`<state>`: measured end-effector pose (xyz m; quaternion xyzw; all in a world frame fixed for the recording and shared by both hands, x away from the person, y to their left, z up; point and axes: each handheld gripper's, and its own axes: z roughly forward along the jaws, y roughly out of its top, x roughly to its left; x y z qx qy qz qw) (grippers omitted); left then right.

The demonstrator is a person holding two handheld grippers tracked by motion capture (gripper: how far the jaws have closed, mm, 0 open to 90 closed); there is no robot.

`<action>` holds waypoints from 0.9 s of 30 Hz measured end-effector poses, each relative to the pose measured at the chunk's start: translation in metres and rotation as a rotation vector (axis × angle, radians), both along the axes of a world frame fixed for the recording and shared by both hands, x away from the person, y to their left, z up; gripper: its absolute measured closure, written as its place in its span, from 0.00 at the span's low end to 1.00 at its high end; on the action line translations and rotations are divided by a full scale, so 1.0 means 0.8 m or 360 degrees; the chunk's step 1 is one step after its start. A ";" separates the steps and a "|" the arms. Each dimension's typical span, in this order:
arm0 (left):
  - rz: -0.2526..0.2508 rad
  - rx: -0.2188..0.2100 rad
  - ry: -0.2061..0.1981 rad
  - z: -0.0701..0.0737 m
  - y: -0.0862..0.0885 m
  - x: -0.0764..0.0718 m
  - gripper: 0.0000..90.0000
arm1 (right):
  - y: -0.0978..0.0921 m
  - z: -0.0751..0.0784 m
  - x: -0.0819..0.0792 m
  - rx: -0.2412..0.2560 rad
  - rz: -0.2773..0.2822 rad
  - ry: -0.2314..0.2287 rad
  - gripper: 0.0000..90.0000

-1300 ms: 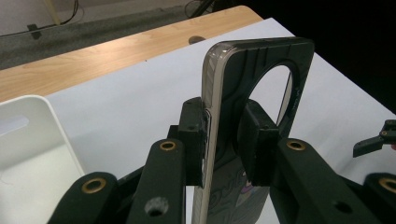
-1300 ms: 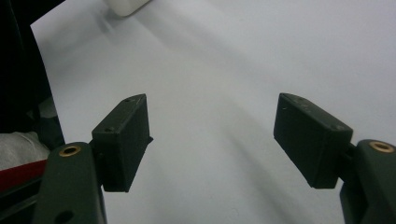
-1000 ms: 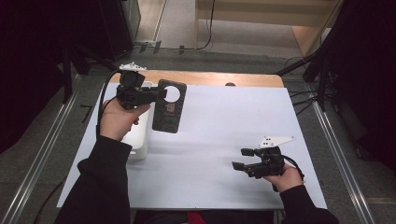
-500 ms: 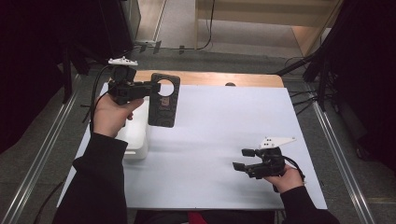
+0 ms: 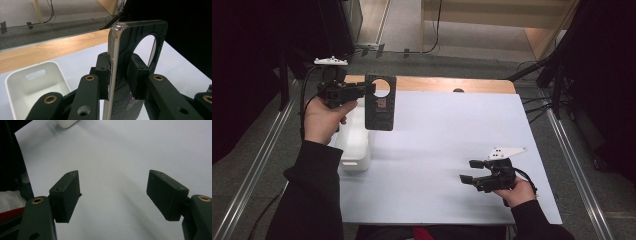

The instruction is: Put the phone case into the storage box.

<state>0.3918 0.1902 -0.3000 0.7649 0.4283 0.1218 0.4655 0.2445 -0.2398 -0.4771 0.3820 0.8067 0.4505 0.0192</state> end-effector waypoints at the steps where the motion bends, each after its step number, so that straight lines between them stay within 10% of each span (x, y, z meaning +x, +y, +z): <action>1: 0.0006 0.0000 -0.0002 0.000 0.002 0.001 0.80 | 0.000 0.000 0.000 -0.0001 0.0000 -0.0001 0.29; 27: 0.0114 0.0031 -0.0079 0.011 0.031 0.022 0.80 | 0.002 0.001 0.005 0.0012 0.0003 0.0004 0.29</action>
